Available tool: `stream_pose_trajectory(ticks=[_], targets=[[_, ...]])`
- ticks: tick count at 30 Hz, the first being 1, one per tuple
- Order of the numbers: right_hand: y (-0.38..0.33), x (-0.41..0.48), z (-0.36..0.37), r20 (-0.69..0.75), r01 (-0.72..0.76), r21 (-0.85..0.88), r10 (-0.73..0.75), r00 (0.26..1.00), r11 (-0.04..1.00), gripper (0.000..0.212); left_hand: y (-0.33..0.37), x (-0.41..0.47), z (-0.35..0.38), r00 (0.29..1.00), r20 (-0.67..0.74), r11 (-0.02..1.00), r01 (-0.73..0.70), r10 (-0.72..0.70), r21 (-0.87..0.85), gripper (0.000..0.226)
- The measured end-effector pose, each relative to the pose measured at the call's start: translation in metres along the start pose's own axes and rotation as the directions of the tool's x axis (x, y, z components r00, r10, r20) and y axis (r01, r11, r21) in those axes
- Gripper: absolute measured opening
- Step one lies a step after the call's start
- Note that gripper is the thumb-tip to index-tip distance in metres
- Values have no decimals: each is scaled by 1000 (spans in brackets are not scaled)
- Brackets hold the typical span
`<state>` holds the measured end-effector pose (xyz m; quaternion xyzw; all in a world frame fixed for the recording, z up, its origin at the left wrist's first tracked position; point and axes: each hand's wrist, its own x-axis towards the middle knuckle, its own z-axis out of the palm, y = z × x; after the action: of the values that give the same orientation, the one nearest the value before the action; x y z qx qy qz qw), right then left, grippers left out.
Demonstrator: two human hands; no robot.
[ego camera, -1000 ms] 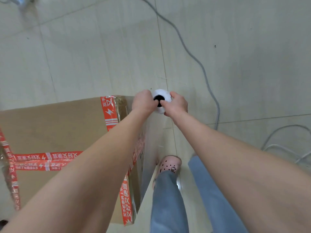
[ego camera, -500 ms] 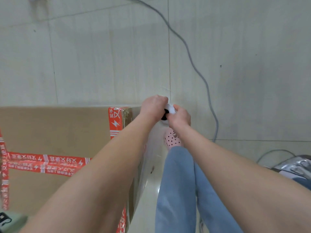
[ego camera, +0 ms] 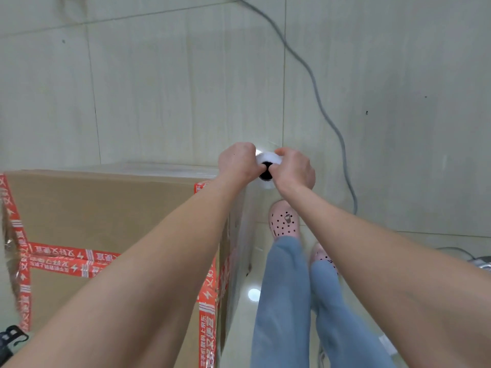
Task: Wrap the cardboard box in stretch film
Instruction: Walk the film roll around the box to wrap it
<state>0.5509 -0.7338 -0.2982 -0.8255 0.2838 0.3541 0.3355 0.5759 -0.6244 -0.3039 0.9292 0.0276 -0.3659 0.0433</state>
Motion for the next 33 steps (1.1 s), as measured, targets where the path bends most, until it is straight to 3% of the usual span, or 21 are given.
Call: stream_pose_trajectory(ticks=[3,6,10,13,16,20,25,30,33], targets=[[0,-6,11,92,-127,189,111,990,974,36,-13,2,0,999,16,999,47,-47,-5,19],[2,-6,18,147,-224,302,186,971,927,36,-12,3,0,999,39,1000,-15,15,-14,22],[0,0,18,116,-197,288,170,979,937,35,-1,12,-2,979,31,974,-206,204,99,35],[-3,3,14,88,-172,235,155,984,957,32,6,19,-6,967,23,952,-254,254,172,29],[-13,8,6,29,-105,178,101,994,978,25,0,24,-11,984,-6,982,-176,177,71,22],[-38,21,4,-27,-1,173,6,1000,985,22,-19,31,-17,996,-69,981,37,-51,-191,17],[-56,24,14,92,-30,212,10,996,977,36,-42,38,-21,952,32,802,273,-303,-531,19],[-72,28,19,42,-19,261,9,999,965,24,-52,43,-25,935,128,684,331,-330,-650,17],[-77,31,19,48,-18,249,7,999,968,23,-56,48,-30,969,82,815,239,-231,-528,17]])
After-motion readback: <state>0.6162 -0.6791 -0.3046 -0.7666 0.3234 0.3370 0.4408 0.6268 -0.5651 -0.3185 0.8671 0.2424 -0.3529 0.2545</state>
